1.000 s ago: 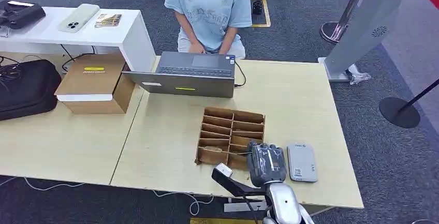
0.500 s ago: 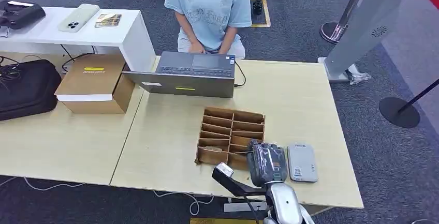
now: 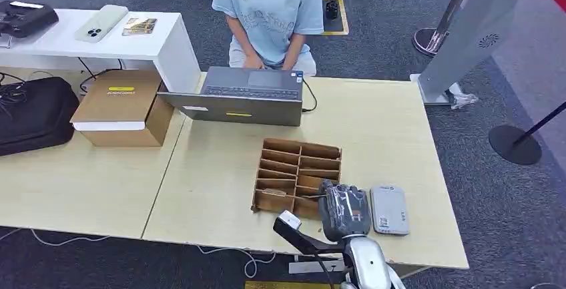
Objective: Pass the card to the sensor for recognition and then transmit it.
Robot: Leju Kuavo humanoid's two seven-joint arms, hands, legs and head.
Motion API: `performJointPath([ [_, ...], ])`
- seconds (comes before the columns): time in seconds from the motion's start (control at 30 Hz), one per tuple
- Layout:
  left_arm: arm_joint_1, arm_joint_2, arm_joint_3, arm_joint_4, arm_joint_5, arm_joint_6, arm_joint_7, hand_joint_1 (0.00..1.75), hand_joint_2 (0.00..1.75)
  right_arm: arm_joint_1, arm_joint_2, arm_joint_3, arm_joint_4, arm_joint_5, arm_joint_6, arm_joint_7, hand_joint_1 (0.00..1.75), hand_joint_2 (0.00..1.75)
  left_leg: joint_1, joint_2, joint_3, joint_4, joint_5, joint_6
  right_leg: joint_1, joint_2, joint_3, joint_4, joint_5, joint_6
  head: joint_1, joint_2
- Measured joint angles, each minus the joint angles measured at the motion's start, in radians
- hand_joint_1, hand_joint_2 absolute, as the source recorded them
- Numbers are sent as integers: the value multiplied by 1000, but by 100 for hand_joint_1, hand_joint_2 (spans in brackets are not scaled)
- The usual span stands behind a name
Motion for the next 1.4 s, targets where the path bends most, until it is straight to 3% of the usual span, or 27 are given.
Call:
performJointPath([
  [1.4, -1, 0, 0, 6, 0, 2, 6, 0, 0, 32, 0, 0, -82, 14, -4, -13, 175, 175, 0, 0, 0, 0, 0, 0, 0, 0, 0, 0, 0, 0, 0, 0],
])
